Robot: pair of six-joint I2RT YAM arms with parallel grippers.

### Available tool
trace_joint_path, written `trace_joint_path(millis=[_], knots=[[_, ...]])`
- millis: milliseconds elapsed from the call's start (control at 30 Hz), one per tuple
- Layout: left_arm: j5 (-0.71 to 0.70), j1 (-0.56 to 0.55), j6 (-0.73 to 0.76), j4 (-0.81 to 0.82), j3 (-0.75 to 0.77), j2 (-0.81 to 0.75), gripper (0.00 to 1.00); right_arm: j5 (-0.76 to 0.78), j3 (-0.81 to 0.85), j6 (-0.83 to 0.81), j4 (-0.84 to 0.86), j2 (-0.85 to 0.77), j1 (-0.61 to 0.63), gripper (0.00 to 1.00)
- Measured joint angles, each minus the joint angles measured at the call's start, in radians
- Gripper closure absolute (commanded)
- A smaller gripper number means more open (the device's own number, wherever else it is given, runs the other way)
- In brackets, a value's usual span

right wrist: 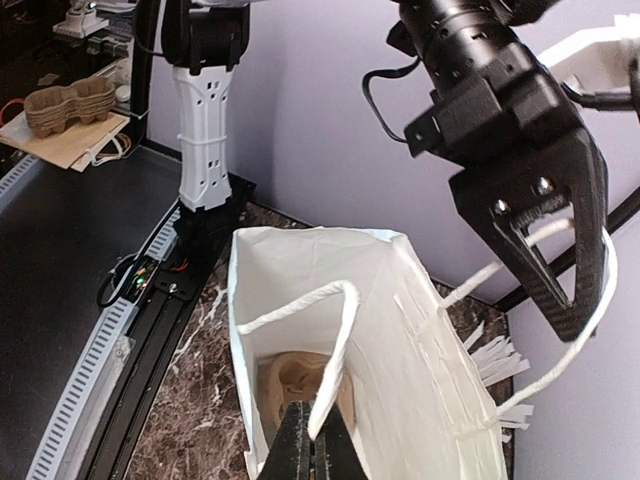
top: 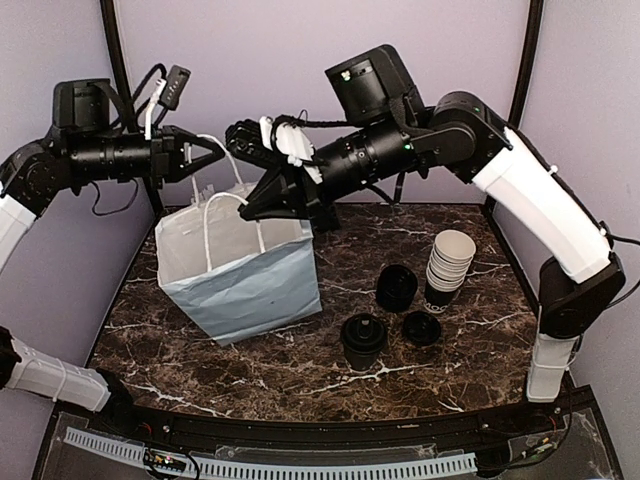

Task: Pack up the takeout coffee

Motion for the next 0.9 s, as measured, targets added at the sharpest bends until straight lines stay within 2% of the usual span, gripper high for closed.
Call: trace_joint_path(millis=[133, 233, 500, 900], knots=[[0.002, 0.0, 0.015, -0.04, 0.175, 0.047, 1.0, 0.034, 0.069, 0.006, 0.037, 0.002, 0.0, 1.0], [-0.007, 0.0, 0.034, -0.068, 0.238, 0.082, 1.0, 0.053, 0.105, 0.006, 0.065, 0.004, 0.0, 1.0], [-0.029, 0.0, 0.058, -0.135, 0.245, 0.145, 1.0, 0.071, 0.113, 0.006, 0.079, 0.016, 0.0, 1.0], [-0.032, 0.0, 0.061, -0.158, 0.234, 0.148, 1.0, 0.069, 0.112, 0.005, 0.07, 0.018, 0.0, 1.0]])
